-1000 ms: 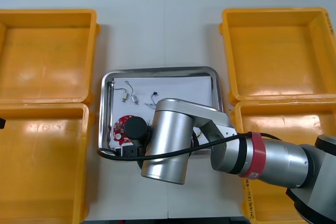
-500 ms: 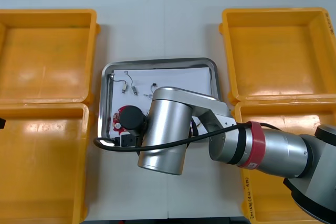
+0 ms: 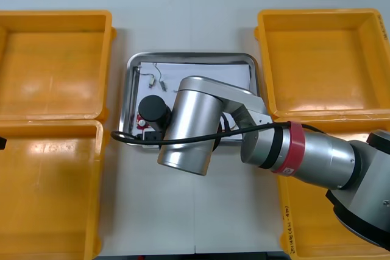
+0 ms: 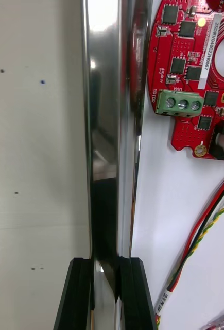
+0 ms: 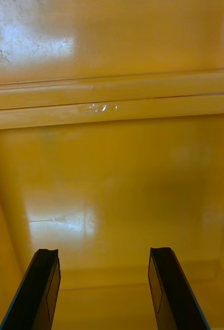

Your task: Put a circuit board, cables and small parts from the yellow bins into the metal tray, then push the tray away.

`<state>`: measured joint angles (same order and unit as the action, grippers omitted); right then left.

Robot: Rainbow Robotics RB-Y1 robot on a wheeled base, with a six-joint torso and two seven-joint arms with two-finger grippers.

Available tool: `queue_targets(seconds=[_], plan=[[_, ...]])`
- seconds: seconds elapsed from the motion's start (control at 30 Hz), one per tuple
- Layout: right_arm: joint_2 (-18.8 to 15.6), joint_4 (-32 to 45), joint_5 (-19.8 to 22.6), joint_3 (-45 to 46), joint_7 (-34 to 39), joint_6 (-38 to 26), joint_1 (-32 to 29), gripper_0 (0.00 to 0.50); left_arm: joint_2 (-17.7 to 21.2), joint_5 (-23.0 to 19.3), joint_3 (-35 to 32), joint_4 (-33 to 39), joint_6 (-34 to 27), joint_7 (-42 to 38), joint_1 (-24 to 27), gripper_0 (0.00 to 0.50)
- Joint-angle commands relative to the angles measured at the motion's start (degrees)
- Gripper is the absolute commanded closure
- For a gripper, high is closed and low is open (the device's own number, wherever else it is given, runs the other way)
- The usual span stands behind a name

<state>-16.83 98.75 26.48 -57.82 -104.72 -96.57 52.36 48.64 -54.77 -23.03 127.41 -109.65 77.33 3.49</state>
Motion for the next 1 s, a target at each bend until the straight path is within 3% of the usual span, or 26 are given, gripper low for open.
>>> queue_targets(seconds=[0.03,1.0], plan=[[1.3,-0.8,-0.2,2.2,-3.1,0.5,4.8,0.500,2.4,-0.4,-1.8,1.5,-0.4,2.3,-1.1,0.000],[1.4,-12.7,-0.2,3.1,-6.6,11.0,11.6,0.500,2.4,-0.4,-1.8,1.5,-0.4,2.3,-1.1,0.000]])
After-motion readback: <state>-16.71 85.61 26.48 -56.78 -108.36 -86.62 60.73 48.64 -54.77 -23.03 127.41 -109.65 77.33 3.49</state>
